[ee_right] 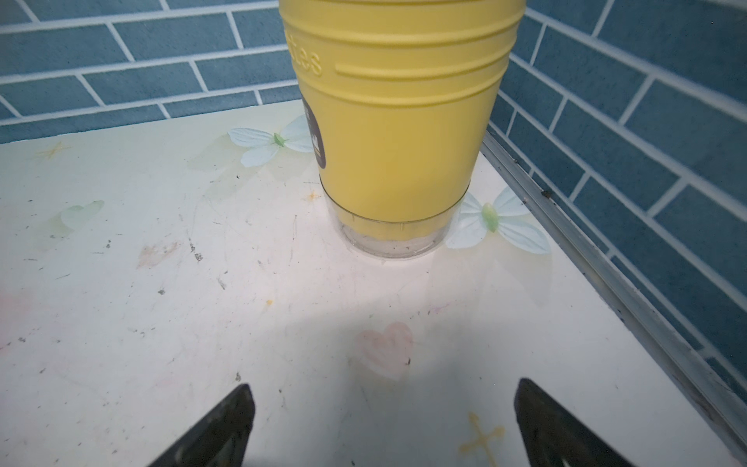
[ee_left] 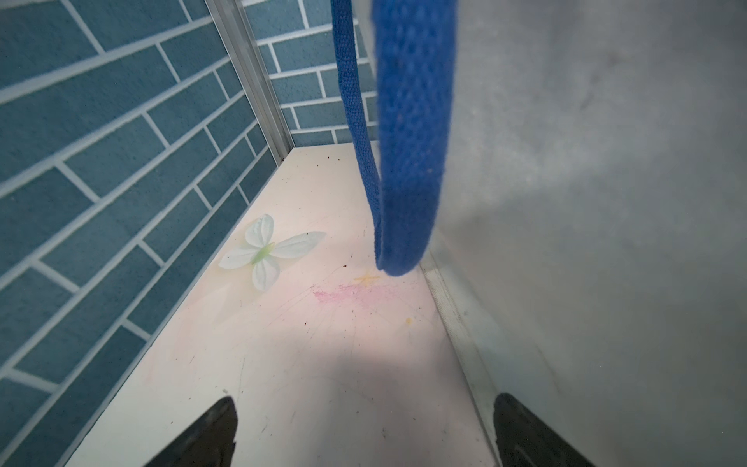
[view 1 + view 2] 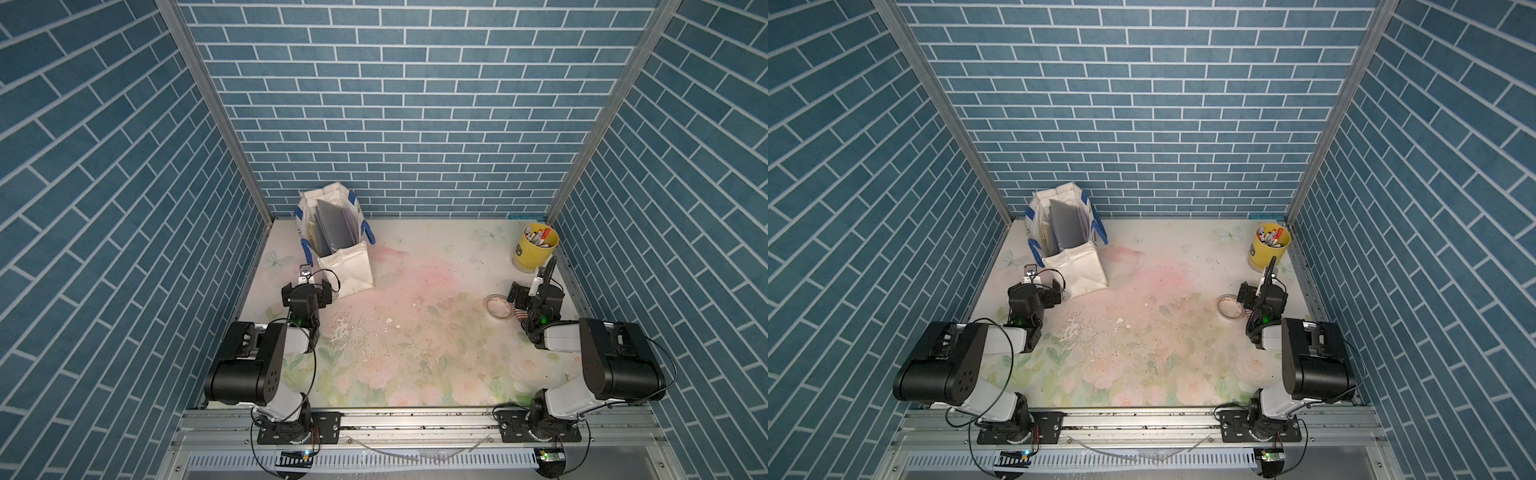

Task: Put the pencil pouch into the canvas bag
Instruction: Reset both arms

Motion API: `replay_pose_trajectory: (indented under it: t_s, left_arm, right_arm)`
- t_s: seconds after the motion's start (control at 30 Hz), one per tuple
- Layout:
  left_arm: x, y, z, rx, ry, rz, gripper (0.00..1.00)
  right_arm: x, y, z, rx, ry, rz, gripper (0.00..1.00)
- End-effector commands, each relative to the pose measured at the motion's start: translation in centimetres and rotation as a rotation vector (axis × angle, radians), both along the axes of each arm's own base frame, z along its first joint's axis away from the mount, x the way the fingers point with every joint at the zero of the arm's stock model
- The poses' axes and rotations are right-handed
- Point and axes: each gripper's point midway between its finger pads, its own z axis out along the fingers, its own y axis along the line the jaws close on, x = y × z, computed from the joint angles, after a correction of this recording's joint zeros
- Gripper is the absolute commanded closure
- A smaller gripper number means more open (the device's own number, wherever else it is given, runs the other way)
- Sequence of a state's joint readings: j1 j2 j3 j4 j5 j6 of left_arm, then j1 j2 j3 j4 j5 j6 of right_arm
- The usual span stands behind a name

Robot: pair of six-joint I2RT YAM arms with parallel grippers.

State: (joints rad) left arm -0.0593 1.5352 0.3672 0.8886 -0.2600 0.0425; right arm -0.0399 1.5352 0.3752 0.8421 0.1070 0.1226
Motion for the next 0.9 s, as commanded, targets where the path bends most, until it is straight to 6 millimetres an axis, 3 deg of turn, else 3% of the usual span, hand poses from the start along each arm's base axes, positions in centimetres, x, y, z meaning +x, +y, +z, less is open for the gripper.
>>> replay_pose_trajectory:
  t_s: [0.0,0.1,0.2,0.27,0.47,0.63,0.87]
  left_arm:
    - [0.3,-0.5,0.5,0.003,-0.020,-0.030,0.01]
    - [0.3,-0.6,0.6,0.002,-0.021,-0.032,0.01]
    - [0.3,-0.6,0.6,0.003,-0.021,-0.030,0.01]
    - [0.3,-0.6,0.5,0.002,-0.019,-0.031,0.01]
    - [0.4,-0.6,0.6,0.002,-0.022,-0.030,0.01]
    - [0.3,-0.5,0.6,0.002,-0.020,-0.030,0.01]
    - [0.3,-0.6,0.5,0.001,-0.020,-0.030,0.01]
  right_arm:
    - [-0.6,-0.1,1.7,-0.053,-0.105,0.004,0.01]
    - [-3.4,-0.2,3.0,-0.063,-0.262,-0.013,0.01]
    - [-2.0,-0.6,2.0,-0.059,-0.167,-0.033,0.01]
    - [0.2,-1.5,1.2,-0.056,-0.057,-0.082,0.01]
    - [-0.1,-1.2,1.2,-0.050,-0.060,-0.062,0.01]
    - [0.8,1.2,1.0,-0.055,-0.027,0.081,0.01]
    - [0.8,1.4,1.0,-0.053,-0.027,0.098,0.01]
